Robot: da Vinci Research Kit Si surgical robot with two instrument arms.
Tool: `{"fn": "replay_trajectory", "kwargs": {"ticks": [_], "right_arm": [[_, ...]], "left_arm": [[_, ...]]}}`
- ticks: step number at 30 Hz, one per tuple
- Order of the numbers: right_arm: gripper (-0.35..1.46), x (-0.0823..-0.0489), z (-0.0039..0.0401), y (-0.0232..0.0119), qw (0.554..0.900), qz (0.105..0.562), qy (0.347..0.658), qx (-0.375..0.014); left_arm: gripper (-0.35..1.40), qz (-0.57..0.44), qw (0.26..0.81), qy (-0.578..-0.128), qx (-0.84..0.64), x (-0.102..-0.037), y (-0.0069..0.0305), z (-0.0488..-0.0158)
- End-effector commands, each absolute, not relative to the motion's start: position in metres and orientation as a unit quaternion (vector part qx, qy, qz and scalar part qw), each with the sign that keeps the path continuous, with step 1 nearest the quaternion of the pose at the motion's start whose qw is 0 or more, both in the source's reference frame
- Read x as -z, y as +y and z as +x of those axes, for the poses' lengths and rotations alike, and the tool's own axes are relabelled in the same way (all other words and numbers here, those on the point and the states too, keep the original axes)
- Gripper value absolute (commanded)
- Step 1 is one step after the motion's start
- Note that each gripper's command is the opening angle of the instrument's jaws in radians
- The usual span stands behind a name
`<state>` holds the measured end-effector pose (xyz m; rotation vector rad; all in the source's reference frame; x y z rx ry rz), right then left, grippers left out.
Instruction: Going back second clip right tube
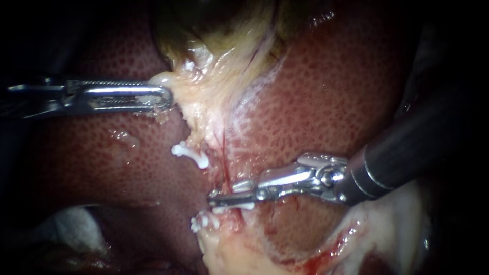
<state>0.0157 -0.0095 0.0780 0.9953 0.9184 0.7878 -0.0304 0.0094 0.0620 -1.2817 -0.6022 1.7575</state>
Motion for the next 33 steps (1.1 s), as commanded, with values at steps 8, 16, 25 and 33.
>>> {"fn": "replay_trajectory", "kwargs": {"ticks": [8, 16, 25, 33], "right_arm": [[-0.35, -0.0779, 0.0157, -0.0095, 0.708, 0.450, 0.411, -0.357], [0.42, -0.0780, 0.0166, -0.0091, 0.721, 0.409, 0.477, -0.293], [0.49, -0.0780, 0.0165, -0.0071, 0.747, 0.333, 0.513, -0.258], [0.49, -0.0773, 0.0149, -0.0064, 0.750, 0.328, 0.516, -0.252]], "left_arm": [[-0.35, -0.513, 0.428, -0.241, -0.704, -0.0619, 0.0094, -0.0304], [-0.35, -0.513, 0.428, -0.241, -0.704, -0.0620, 0.0094, -0.0304], [-0.35, -0.513, 0.428, -0.241, -0.704, -0.0620, 0.0094, -0.0304], [-0.35, -0.513, 0.428, -0.241, -0.704, -0.0619, 0.0094, -0.0303]]}}
